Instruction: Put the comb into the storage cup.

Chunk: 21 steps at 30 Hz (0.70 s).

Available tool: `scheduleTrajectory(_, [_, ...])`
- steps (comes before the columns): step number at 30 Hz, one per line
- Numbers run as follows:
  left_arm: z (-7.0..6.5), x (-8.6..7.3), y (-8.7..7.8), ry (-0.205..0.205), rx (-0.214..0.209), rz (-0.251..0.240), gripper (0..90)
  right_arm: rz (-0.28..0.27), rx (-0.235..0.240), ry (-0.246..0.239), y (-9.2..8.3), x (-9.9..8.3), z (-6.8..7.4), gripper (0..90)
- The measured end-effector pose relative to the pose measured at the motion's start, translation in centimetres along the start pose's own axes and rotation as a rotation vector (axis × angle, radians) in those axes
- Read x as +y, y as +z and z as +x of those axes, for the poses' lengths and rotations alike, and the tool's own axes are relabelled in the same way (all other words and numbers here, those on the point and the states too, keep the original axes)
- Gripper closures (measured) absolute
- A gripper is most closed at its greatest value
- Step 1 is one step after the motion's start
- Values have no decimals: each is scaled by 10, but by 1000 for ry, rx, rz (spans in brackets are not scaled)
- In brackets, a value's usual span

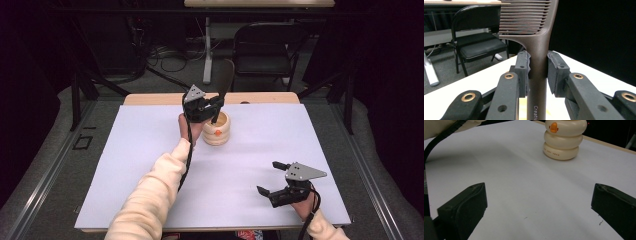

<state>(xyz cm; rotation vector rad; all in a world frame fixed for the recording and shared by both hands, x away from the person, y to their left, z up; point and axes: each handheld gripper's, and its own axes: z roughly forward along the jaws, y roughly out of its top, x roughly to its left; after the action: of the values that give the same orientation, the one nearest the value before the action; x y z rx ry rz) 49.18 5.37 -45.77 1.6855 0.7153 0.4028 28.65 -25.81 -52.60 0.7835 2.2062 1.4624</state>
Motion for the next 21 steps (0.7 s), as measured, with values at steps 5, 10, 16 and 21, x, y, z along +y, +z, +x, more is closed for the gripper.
scheduleTrajectory(5, [0, -1, 1, -4, -1, 2, 724, 4, -2, -1, 0, 0, 0, 0])
scheduleTrajectory(10, [3, -3, 2, 7, -3, 15, 724, 4, -3, -2, 0, 0, 0, 0])
scheduleTrajectory(16, [5, -5, 3, 7, -7, 11, 724, 6, -2, -2, 0, 0, 0, 0])
scheduleTrajectory(21, [4, -8, 6, 24, -2, 28, 724, 7, -2, -3, 0, 0, 0, 0])
